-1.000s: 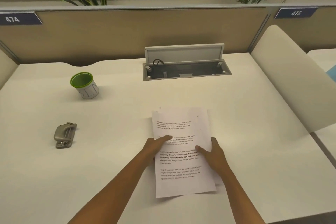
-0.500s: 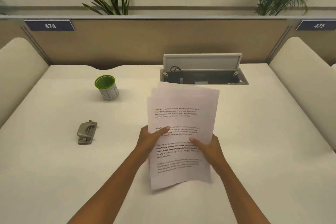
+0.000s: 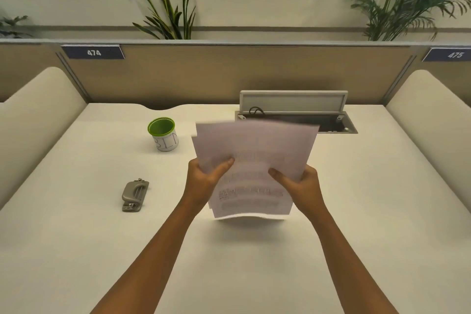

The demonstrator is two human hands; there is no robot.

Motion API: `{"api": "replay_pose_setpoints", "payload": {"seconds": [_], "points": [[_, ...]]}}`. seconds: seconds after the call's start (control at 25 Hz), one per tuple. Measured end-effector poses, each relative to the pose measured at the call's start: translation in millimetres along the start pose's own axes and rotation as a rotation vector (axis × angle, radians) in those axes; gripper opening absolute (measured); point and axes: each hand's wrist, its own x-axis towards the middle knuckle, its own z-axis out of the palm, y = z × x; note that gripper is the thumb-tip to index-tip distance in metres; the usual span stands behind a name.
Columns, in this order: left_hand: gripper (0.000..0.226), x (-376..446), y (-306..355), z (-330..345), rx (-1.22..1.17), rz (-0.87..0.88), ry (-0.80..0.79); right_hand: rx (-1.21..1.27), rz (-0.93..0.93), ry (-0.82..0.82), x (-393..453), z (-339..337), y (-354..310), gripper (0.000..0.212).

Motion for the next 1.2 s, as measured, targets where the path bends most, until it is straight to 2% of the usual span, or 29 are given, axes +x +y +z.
{"api": "replay_pose_setpoints", "payload": {"seconds": [0.2, 0.36, 0.56, 0.76, 0.88, 0.96, 1.08, 1.2], "points": [[0.034, -5.2, -15.6, 2.6, 0.035, -0.07, -0.006, 0.022, 0.032, -0.019, -5.2, 1.8, 11.6, 0.022], [0.019, -4.0, -19.8, 1.5, 0.006, -0.084, 0.0, 0.042, 0.038, -0.003, -5.1, 4.0, 15.8, 0.018], [0.02, -10.1, -27.8, 2.5, 0.002, -0.105, 0.024, 0.064, 0.095, -0.013, -11.8, 6.8, 30.6, 0.018], [0.025, -15.4, -39.6, 0.3, 0.014, -0.089, -0.02, 0.096, 0.108, -0.024, -17.0, 5.4, 48.5, 0.023], [0.018, -20.2, -45.4, 5.5, 0.016, -0.127, 0.036, 0.015, 0.118, 0.053, -23.1, 4.6, 63.0, 0.026], [0.021, -19.3, -42.2, 8.3, -0.045, -0.162, 0.091, -0.058, 0.118, 0.155, -27.7, -0.3, 72.0, 0.041], [0.057, -16.4, -36.7, 8.8, -0.239, -0.255, 0.199, 0.165, 0.266, 0.254, -36.1, 1.1, 80.8, 0.08], [0.051, -19.5, -37.6, 12.7, -0.459, -0.28, 0.211, 0.421, 0.289, 0.264, -37.5, 19.3, 87.1, 0.083]]}}
